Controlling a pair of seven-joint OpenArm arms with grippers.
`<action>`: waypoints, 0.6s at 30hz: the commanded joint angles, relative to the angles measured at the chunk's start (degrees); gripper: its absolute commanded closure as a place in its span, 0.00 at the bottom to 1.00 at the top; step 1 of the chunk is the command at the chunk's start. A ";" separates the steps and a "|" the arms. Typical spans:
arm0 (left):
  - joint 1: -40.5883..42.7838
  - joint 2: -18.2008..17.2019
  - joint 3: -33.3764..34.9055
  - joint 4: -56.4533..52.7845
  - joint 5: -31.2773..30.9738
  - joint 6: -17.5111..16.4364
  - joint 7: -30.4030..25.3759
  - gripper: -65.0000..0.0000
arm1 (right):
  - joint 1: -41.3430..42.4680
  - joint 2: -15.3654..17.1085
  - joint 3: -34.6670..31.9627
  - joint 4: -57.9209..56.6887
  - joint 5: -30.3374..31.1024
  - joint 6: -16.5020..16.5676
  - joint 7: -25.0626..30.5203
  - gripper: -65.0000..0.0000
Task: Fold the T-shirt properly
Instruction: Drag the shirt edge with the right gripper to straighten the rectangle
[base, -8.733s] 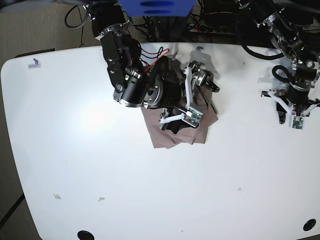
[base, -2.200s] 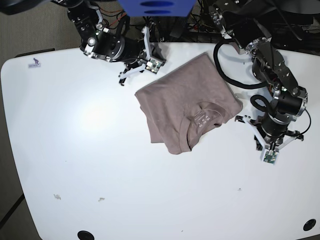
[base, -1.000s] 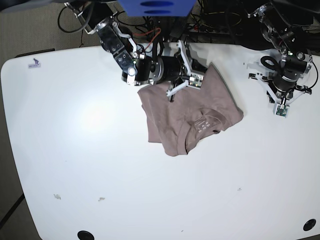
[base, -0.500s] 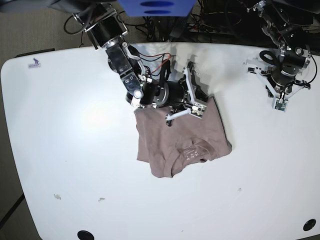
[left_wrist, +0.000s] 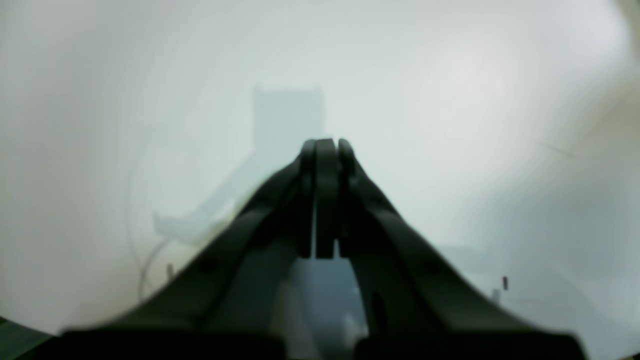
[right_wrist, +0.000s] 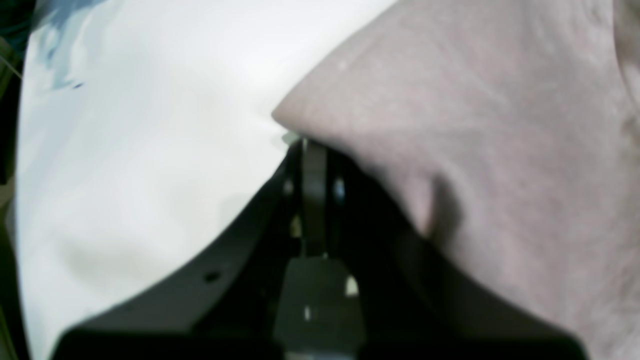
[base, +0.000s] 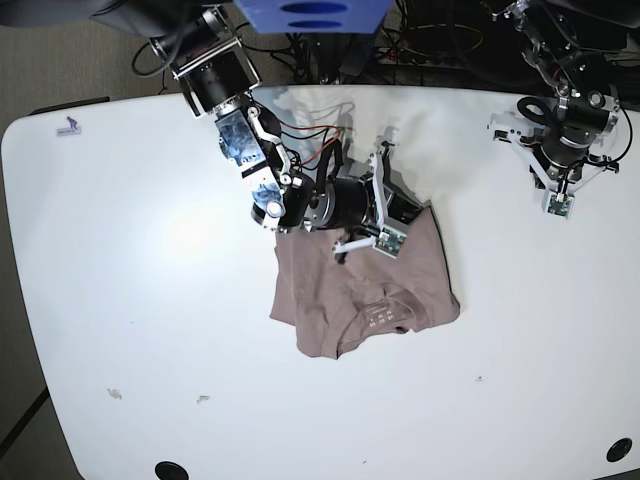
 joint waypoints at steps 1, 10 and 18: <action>-0.07 -0.28 -0.11 0.90 -0.44 0.10 -0.89 1.00 | 2.72 0.19 0.62 -2.58 -2.73 -1.36 -0.77 1.00; 0.54 0.08 -0.11 0.90 -0.53 0.10 -1.07 1.00 | 7.21 0.19 0.62 -9.62 -2.73 -1.36 2.13 1.00; 0.54 0.08 -0.11 0.90 -0.53 0.10 -0.98 1.00 | 10.28 0.10 0.62 -12.52 -2.56 -1.36 3.62 1.00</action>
